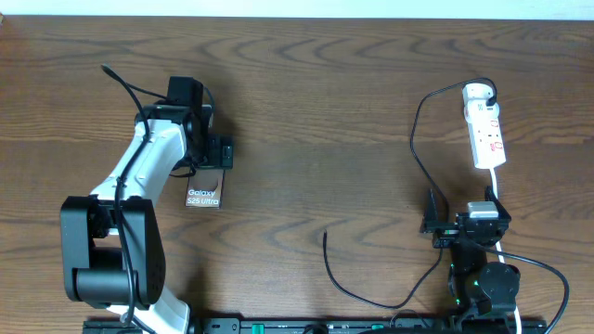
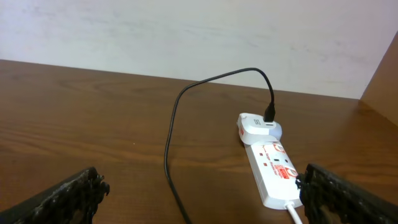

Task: Plug charger to phone and switch on socket
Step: 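Move the left gripper forward and lower it over the silver phone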

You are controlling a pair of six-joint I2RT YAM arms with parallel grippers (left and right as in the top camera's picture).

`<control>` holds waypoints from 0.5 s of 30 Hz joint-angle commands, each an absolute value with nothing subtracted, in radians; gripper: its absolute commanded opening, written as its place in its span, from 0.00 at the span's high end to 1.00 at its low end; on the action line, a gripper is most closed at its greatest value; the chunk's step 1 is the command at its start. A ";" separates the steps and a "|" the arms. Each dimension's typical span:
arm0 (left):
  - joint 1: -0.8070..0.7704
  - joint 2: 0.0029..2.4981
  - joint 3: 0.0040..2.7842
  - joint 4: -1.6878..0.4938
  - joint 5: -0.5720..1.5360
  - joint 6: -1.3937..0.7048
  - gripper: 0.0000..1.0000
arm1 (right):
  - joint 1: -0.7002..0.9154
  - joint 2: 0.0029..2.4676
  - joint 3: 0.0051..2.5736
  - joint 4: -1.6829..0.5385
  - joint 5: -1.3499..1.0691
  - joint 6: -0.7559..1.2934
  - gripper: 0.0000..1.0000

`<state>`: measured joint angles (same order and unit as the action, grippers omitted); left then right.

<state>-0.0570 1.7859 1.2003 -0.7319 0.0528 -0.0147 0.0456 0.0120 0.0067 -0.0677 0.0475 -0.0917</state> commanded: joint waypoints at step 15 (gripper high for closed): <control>-0.057 1.798 1.106 -0.637 0.044 0.007 0.02 | 0.054 0.007 0.006 -0.072 0.046 -0.102 0.01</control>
<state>-0.0570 1.7863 1.1385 -0.6605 0.0528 -0.0021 0.0456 0.0120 0.0067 -0.0673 0.0475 -0.0917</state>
